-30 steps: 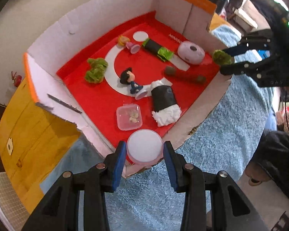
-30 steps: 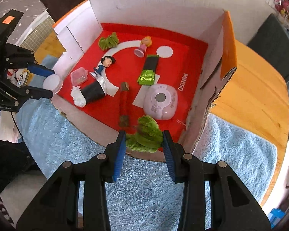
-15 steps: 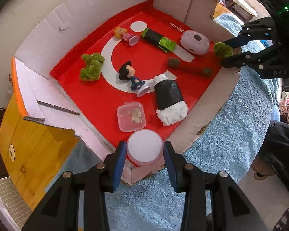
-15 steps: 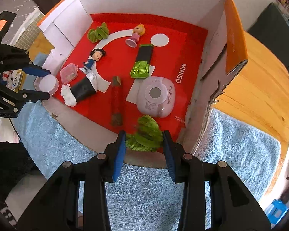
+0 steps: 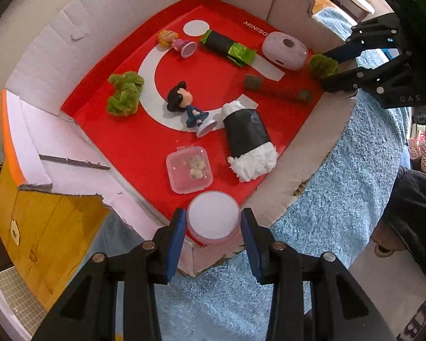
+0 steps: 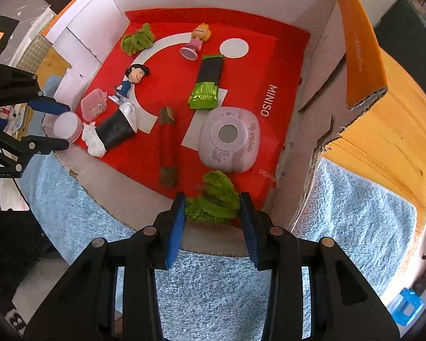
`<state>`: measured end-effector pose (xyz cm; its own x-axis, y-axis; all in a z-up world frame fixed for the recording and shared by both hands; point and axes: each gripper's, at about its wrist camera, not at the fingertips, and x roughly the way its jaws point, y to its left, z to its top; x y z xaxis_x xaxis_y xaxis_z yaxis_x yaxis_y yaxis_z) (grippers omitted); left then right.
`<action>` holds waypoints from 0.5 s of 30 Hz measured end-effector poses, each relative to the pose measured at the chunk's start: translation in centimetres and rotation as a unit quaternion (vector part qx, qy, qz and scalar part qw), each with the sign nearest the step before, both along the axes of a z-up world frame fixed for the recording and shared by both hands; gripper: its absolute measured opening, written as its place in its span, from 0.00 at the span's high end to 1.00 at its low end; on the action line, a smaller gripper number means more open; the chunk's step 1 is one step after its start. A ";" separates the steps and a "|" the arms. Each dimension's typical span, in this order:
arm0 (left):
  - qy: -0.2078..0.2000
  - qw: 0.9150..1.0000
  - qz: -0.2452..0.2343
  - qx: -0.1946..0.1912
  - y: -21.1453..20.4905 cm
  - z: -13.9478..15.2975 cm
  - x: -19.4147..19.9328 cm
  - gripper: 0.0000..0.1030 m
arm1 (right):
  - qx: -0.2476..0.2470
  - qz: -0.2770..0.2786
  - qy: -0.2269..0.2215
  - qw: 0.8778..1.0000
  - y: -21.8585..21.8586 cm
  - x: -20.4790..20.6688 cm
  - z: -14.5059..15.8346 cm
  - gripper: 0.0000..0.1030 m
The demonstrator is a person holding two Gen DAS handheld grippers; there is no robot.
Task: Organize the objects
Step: 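Open the right tool releasing the pom-pom while the left tool releases the lid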
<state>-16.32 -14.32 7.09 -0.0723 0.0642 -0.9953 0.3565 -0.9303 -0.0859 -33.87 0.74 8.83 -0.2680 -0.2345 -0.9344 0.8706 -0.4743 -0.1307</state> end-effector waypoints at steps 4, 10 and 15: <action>-0.009 1.000 -0.014 0.001 -0.3 -0.1 -0.9 0.60 | 0.010 -0.007 0.002 1.000 -0.2 0.2 -0.2 0.65; -0.018 1.000 -0.025 0.002 -0.7 -0.1 -0.9 0.60 | 0.020 -0.020 0.005 1.000 -0.4 0.4 -0.5 0.65; -0.021 0.999 -0.026 0.003 -1.2 0.0 -0.9 0.60 | 0.023 -0.032 0.005 0.999 -0.2 0.6 -0.6 0.65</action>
<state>-17.22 -15.54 7.08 -0.0268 0.0737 -0.9969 0.3118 -0.9469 -0.0783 -33.30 0.50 8.21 -0.2895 -0.1743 -0.9412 0.8378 -0.5216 -0.1611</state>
